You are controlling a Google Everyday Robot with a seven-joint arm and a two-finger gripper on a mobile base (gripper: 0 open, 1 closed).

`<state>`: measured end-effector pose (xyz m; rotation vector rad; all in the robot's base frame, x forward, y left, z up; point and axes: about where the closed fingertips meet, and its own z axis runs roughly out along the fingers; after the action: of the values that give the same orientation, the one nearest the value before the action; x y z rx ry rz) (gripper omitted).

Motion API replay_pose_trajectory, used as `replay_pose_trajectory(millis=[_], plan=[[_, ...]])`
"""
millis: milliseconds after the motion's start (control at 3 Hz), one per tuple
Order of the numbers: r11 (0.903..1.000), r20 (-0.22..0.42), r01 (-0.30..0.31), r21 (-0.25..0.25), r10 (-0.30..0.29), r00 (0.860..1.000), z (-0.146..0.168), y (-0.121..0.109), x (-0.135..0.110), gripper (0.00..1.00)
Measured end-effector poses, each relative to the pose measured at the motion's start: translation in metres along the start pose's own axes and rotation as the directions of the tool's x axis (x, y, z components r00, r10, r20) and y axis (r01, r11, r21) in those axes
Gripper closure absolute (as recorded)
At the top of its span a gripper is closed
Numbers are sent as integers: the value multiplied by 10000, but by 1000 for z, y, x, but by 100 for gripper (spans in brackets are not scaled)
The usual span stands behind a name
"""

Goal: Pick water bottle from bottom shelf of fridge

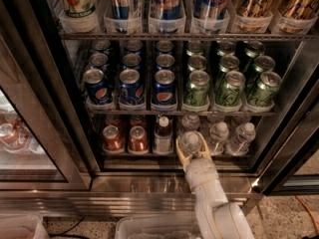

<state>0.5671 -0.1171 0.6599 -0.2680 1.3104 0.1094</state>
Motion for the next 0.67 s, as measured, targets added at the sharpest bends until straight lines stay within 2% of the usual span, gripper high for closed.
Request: replay_pose_trajectory(millis=[667], plan=[[10000, 1, -1, -3, 1, 10000, -3, 2, 5, 100]])
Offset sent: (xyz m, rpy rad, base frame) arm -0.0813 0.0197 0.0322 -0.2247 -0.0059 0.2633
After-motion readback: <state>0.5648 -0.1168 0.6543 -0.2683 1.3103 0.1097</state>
